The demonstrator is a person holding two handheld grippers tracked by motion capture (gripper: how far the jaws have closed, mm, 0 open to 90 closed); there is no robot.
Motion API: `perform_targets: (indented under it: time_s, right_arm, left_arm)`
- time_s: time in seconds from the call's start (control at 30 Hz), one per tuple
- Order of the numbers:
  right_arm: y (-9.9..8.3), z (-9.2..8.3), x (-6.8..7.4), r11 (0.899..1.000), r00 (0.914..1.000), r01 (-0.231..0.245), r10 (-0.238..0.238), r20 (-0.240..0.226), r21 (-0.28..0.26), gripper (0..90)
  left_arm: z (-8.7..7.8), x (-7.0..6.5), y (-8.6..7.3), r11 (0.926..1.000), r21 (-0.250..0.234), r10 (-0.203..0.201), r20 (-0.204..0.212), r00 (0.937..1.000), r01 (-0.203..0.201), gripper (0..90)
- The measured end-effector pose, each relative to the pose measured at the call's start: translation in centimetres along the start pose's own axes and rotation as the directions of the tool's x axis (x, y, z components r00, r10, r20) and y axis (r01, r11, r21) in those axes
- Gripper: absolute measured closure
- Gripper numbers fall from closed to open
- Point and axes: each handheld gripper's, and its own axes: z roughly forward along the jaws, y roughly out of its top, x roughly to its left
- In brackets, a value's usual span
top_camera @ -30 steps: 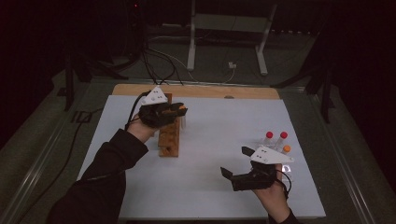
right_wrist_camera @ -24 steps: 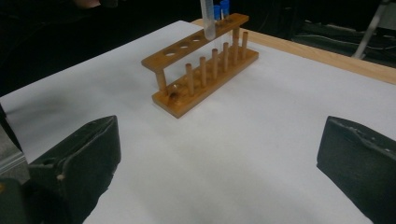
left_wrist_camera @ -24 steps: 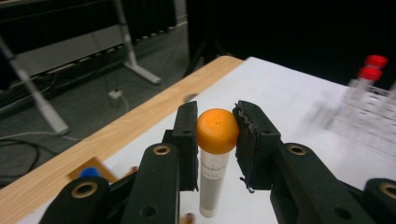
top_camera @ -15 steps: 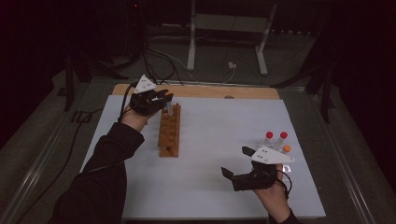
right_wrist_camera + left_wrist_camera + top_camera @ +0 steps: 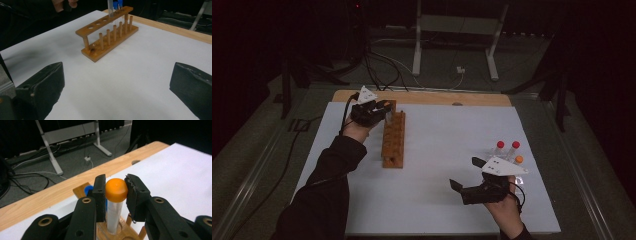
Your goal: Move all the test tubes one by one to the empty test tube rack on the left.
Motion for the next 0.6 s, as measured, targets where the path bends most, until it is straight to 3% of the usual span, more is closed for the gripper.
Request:
perform_targets:
  time_s: [0.2, 0.6]
  right_arm:
    - [0.0, 0.0, 0.0, 1.0, 1.0, -0.001, 0.001, -0.003, 0.001, 0.0]
    - [0.0, 0.0, -0.1, 1.0, 1.0, -0.002, 0.002, -0.007, 0.002, 0.0]
  left_arm:
    - [0.9, -0.3, -1.3, 0.9991, 0.041, 0.005, -0.001, 1.0, -0.005, 71.9]
    - [1.5, -0.5, -2.7, 0.9974, 0.071, 0.011, -0.009, 0.9999, -0.01, 71.8]
